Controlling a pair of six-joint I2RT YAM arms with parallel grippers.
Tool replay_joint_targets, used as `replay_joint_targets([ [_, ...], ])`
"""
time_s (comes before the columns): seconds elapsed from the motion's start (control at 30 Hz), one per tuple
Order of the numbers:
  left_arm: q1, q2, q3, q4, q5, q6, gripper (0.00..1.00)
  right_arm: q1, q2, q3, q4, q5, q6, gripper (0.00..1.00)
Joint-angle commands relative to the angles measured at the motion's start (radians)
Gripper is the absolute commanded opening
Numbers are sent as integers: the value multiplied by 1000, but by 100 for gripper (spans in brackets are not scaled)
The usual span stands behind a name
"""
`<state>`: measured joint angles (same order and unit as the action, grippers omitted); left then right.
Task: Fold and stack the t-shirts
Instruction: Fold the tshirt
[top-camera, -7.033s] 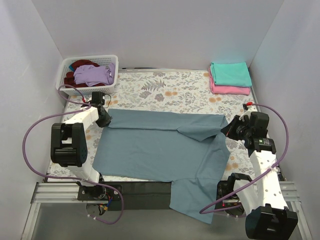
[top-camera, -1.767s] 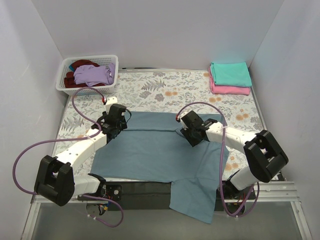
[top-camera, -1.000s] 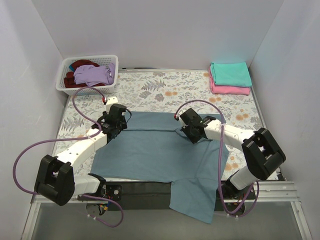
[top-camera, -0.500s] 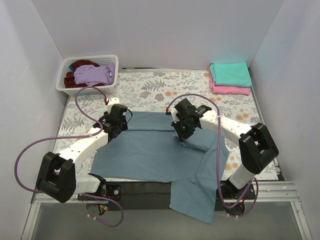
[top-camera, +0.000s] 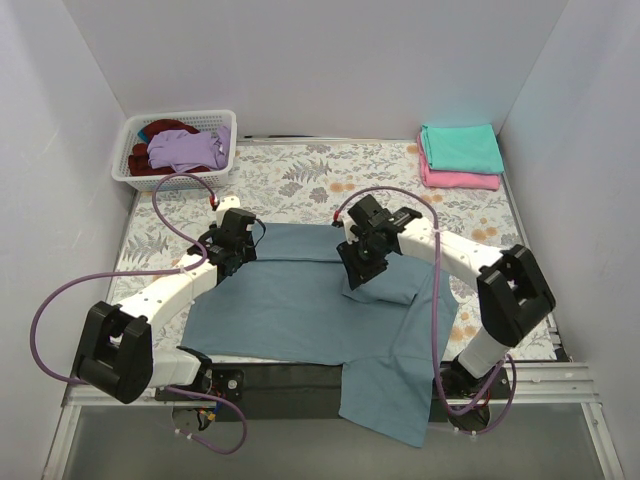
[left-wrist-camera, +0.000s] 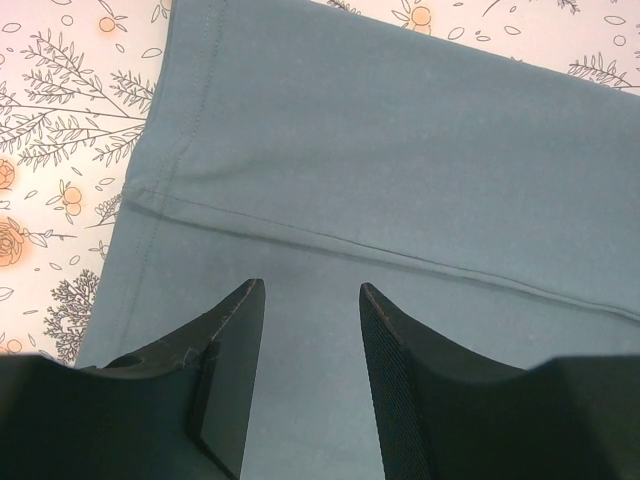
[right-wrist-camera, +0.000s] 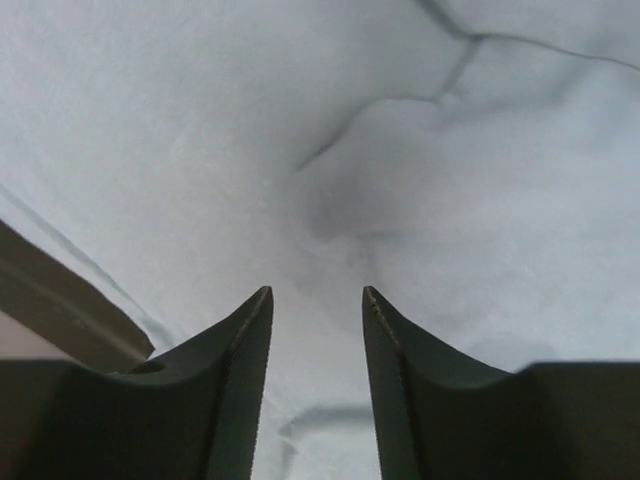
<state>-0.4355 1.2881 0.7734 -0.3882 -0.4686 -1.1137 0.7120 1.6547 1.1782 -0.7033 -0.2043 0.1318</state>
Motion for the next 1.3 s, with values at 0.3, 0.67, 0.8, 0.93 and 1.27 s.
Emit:
replay_joint_targets([
  [0.3, 4, -7, 33, 9, 7, 11, 42, -364, -576, -543, 342, -70, 322, 68],
  [0.67, 4, -6, 30, 9, 15, 11, 42, -514, -745, -801, 519, -109, 502, 68],
  [0.8, 4, -1, 30, 9, 19, 11, 42, -516, -773, -827, 524, -83, 528, 67],
  [0.93, 4, 0, 32, 9, 24, 12, 42, -517, -759, -835, 550, -116, 529, 67],
  [1.27, 4, 2, 33, 8, 28, 12, 42, -517, -789, -822, 631, -246, 548, 63],
])
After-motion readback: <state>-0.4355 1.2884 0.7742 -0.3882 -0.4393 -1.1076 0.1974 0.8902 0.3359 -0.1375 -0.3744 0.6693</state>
